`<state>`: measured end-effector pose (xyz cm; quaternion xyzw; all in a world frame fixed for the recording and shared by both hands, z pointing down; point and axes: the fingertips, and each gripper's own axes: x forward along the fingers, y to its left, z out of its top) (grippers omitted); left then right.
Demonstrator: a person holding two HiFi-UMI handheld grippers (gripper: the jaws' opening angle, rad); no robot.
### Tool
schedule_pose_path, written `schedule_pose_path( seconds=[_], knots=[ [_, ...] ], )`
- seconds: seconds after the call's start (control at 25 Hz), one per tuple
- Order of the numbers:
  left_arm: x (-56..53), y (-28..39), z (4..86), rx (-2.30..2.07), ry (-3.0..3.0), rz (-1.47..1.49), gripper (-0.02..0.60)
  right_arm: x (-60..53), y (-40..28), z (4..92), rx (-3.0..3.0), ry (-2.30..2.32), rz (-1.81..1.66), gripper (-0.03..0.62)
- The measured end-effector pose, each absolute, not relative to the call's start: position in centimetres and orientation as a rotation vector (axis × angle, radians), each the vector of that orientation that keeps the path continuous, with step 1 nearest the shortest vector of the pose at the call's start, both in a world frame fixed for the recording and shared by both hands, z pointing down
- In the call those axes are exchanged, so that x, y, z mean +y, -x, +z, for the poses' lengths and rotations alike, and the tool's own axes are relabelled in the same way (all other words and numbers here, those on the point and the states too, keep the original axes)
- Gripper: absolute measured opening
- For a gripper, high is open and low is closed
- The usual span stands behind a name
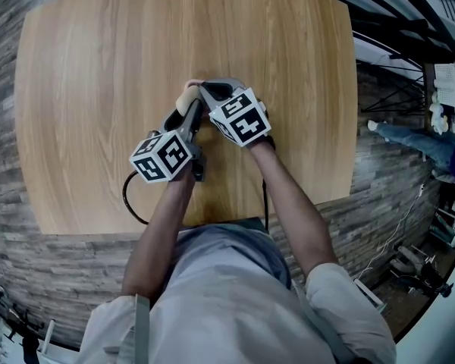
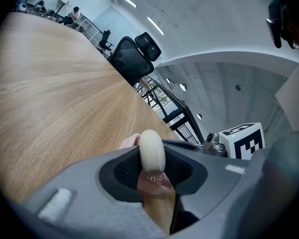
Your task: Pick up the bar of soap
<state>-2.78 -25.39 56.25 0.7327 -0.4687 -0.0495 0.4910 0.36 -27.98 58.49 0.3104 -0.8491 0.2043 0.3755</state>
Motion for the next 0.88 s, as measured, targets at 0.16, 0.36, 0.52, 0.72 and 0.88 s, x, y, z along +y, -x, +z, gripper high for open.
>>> schedule_pose_path(
  seconds=[0.16,0.36,0.52,0.72,0.88],
  knots=[
    [-25.5,2.7,56.0,-1.131,-1.81,-0.113,0.115,-27.8,-0.6,58.4,-2.178,-0.819,0.539,0.003],
    [-25.3,2.7,55.6,-1.105,-1.825,-0.134,0.115,-27.4,-0.9,58.2,-2.186,-0.85,0.562,0.003],
    [-24.9,2.6,55.3,-1.086,-1.838,-0.137,0.115,-26.8,-1.2,57.9,-2.193,-0.867,0.582,0.003],
    [-24.9,2.4,54.5,-1.078,-1.882,-0.117,0.115,-26.5,-1.5,57.5,-2.201,-0.884,0.607,0.003],
    [-24.7,2.1,53.7,-1.08,-1.912,-0.1,0.115,-26.3,-1.7,56.7,-2.215,-0.902,0.608,0.003]
  ],
)
